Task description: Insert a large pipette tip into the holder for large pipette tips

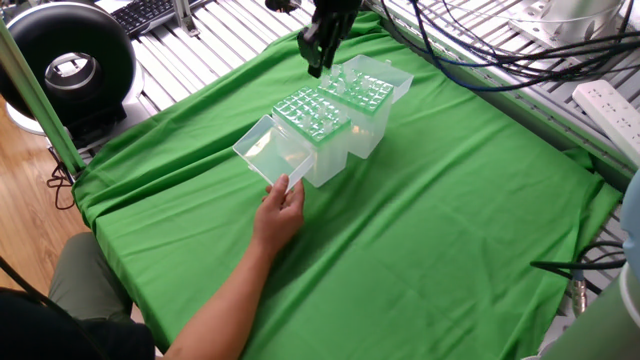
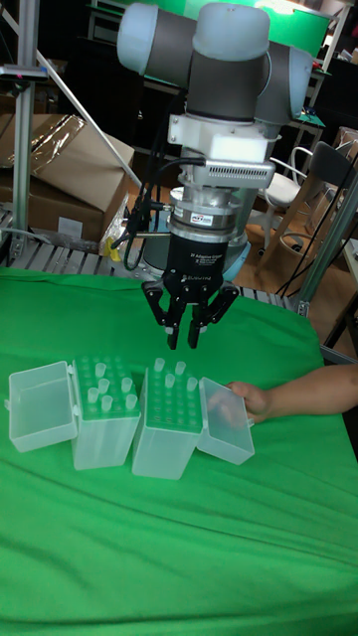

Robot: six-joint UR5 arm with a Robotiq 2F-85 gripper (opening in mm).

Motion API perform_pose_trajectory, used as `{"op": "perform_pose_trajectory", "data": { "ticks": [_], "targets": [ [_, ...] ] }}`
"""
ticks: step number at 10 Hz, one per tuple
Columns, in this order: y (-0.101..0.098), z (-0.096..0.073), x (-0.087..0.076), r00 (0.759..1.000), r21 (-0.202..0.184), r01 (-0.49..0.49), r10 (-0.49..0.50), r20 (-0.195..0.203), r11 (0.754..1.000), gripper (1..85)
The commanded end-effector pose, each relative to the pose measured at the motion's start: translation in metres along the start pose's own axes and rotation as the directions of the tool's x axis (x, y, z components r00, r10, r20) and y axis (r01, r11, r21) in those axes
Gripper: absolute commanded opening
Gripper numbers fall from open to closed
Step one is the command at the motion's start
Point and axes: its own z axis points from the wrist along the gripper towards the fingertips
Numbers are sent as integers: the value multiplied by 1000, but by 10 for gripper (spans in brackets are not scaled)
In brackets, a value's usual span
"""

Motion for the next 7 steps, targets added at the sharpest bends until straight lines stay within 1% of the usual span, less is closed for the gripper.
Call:
{"op": "perform_pose_trajectory", "data": {
  "ticks": [1,2,3,4,6,7],
  "targets": [
    [-12,6,2,1000,28,22,-22,-7,999,313],
    [-17,8,2,999,46,31,-30,-10,998,310],
    [-27,12,3,999,68,46,-46,-8,997,297],
    [-37,13,3,998,71,66,-66,-3,995,297],
    [-68,9,5,995,83,105,-105,-4,991,297],
    [-83,8,6,992,69,122,-122,3,990,303]
  ]
}}
